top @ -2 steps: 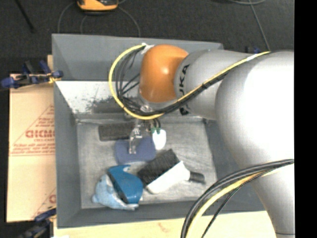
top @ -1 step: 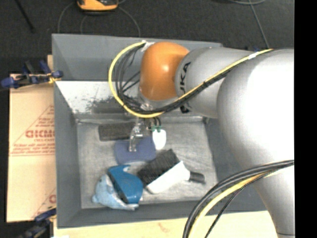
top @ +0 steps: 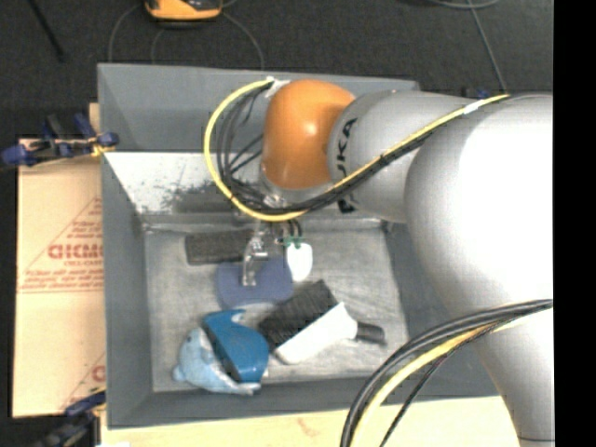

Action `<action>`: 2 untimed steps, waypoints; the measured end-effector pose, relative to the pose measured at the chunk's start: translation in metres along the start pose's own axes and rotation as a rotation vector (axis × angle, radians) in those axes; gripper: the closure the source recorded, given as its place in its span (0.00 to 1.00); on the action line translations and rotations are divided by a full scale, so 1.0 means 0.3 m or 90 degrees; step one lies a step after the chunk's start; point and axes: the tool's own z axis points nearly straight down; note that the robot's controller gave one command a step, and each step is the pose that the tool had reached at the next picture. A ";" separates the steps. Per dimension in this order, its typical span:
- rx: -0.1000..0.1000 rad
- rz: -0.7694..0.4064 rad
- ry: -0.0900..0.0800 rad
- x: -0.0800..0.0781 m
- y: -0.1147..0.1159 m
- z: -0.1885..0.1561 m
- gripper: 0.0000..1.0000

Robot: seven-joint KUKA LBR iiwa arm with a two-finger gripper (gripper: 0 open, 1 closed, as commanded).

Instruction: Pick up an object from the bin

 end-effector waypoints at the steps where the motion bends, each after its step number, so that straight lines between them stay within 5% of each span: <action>1: -0.002 0.111 -0.002 0.021 -0.015 0.001 0.00; 2: 0.002 0.055 -0.004 0.023 0.004 -0.001 1.00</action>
Offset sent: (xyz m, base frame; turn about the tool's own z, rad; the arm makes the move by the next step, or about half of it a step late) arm -0.0122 0.0033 -0.0068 0.0841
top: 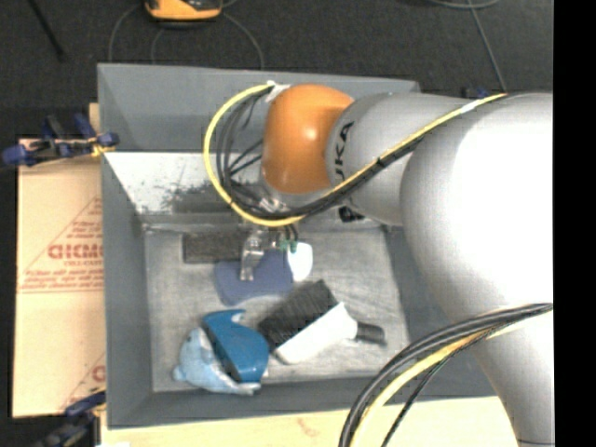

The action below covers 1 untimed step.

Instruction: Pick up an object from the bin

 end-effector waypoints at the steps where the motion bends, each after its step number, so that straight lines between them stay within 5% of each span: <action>1: 0.000 0.000 0.000 0.000 0.000 0.000 1.00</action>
Offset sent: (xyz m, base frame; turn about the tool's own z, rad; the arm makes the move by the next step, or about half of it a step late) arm -0.0001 0.0000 0.0248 0.0000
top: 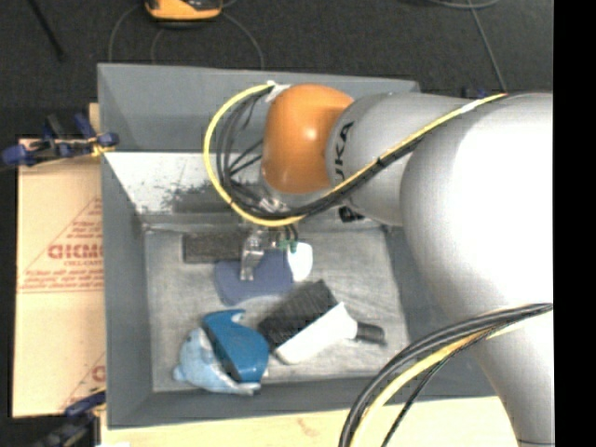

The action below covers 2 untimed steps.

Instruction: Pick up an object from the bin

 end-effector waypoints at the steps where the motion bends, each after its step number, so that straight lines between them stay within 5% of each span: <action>1: 0.000 0.000 0.000 0.001 -0.001 -0.006 1.00; 2: 0.000 0.001 0.003 0.002 -0.002 -0.036 1.00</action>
Offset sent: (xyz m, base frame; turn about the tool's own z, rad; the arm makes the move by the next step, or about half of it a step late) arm 0.0001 0.0001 0.0361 0.0000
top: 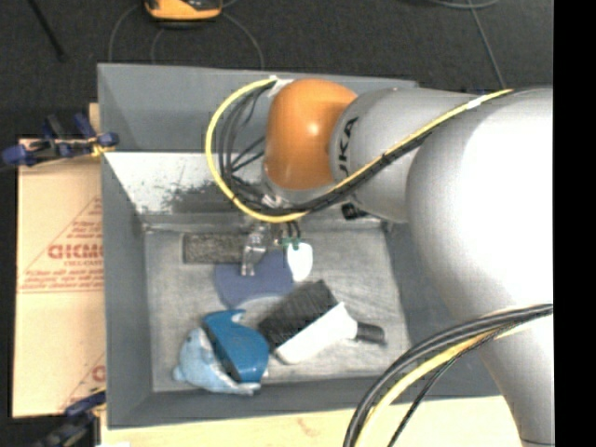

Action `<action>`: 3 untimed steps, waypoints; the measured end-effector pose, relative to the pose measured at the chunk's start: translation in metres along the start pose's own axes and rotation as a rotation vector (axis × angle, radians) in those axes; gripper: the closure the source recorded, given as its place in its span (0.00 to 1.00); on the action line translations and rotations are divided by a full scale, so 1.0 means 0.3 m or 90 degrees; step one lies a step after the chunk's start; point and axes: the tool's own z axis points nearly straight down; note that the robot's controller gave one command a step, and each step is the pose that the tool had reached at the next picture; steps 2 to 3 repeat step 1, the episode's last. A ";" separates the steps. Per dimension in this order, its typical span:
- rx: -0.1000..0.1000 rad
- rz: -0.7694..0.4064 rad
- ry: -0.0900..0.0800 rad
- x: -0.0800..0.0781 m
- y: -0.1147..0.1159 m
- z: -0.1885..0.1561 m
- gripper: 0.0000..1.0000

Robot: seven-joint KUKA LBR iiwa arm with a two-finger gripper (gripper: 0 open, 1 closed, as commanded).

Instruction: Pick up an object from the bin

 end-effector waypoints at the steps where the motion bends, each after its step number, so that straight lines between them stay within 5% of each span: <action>1: 0.000 0.000 0.003 0.002 -0.001 -0.040 1.00; 3: 0.000 0.000 0.003 0.002 -0.001 -0.040 1.00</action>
Offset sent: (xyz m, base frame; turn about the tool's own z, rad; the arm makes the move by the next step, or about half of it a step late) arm -0.0002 0.0001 0.0457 0.0000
